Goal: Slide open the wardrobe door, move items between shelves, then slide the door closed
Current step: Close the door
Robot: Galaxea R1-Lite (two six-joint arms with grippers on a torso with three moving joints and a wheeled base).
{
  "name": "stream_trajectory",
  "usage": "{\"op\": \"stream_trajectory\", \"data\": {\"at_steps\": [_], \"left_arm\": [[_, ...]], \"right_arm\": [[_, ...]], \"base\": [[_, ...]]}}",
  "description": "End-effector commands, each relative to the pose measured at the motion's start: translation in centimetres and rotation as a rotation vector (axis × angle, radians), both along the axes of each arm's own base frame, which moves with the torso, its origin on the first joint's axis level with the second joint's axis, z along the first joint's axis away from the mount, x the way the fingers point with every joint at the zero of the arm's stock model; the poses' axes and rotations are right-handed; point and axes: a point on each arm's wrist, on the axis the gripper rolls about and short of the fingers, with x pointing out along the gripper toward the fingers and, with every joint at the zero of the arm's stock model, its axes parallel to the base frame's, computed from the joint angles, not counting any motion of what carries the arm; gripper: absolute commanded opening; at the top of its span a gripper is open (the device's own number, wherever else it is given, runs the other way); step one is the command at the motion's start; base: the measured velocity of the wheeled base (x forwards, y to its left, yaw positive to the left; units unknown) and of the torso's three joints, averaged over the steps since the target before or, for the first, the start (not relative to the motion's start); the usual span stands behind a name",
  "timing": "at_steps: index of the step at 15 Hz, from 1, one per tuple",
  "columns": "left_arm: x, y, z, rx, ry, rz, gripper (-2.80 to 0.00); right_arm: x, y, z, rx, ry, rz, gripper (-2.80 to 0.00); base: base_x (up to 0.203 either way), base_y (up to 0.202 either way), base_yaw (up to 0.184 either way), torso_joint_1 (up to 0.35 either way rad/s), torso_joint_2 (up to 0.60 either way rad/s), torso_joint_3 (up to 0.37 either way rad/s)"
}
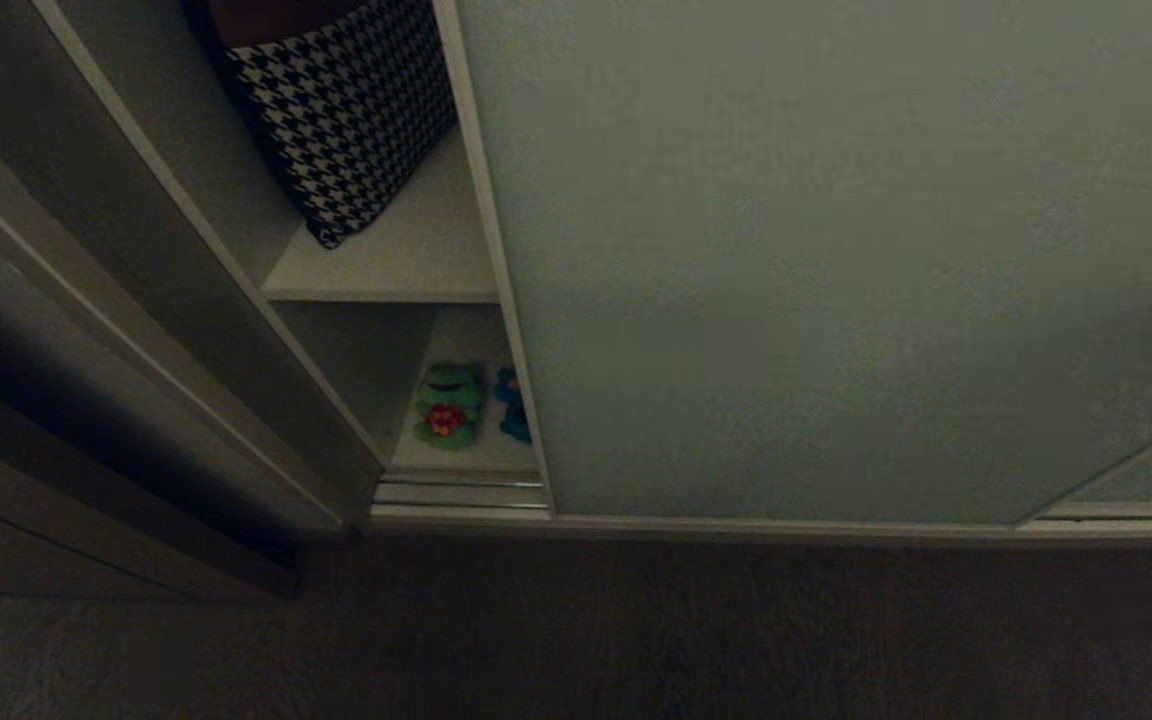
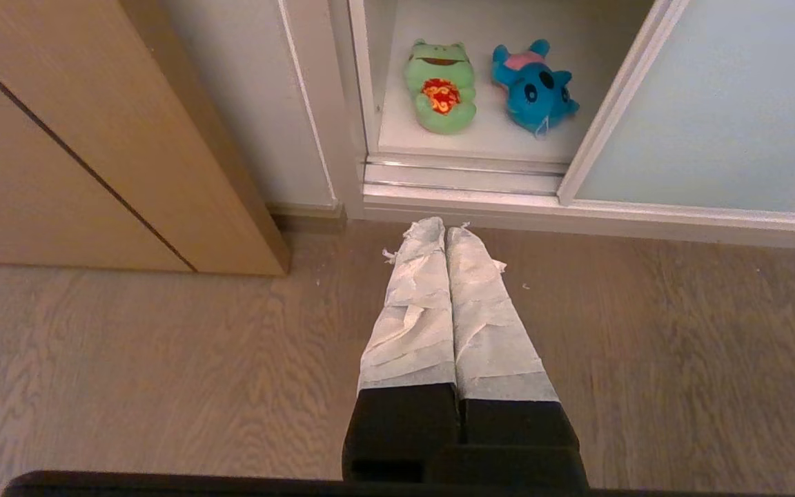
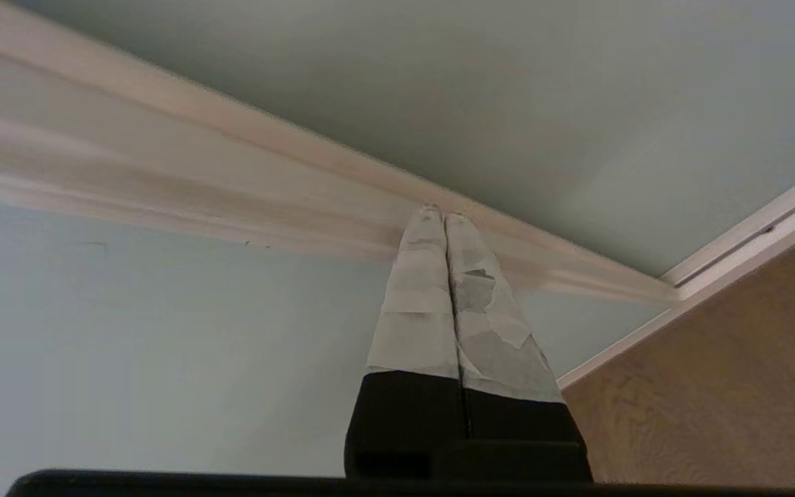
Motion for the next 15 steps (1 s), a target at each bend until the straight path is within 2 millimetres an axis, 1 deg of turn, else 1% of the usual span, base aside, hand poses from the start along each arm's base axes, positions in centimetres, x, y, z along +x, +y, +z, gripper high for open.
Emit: {"op": "stream_trajectory", "data": {"at_steps": [1,4,7,9,10,12,15], "left_arm": [[0.0,0.0,0.0,0.000,0.001,0.000,-2.80],[0.0,0.0,0.0,0.000,0.001,0.000,-2.80],[0.0,0.0,0.0,0.000,0.001,0.000,-2.80],[0.0,0.0,0.0,0.000,0.001,0.000,-2.80],[0.0,0.0,0.0,0.000,0.001,0.000,-2.80],[0.0,0.0,0.0,0.000,0.001,0.000,-2.80],[0.0,0.0,0.0,0.000,0.001,0.000,-2.80]], "right_arm": [[0.6,0.2,-0.2,0.008,0.002,0.019,-2.80],[1.1,0.4,-0.3,0.008,0.002,0.029,-2.80],[1.2,0.1,-0.3,-0.010,-0.010,0.028,-2.80],[1.0,0.1,-0.3,-0.009,-0.010,0.026,-2.80],[0.6,0.2,0.1,-0.015,-0.016,0.020,-2.80],[0.0,0.0,0.3,-0.023,-0.019,0.008,-2.80],[-0.1,-0.3,-0.3,-0.006,-0.010,0.002,-2.80]], "base": [[0.000,0.000,0.000,0.000,0.00,0.000],[0.000,0.000,0.000,0.000,0.00,0.000],[0.000,0.000,0.000,0.000,0.00,0.000],[0.000,0.000,0.000,0.000,0.00,0.000],[0.000,0.000,0.000,0.000,0.00,0.000],[0.000,0.000,0.000,0.000,0.00,0.000],[0.000,0.000,0.000,0.000,0.00,0.000]]}}
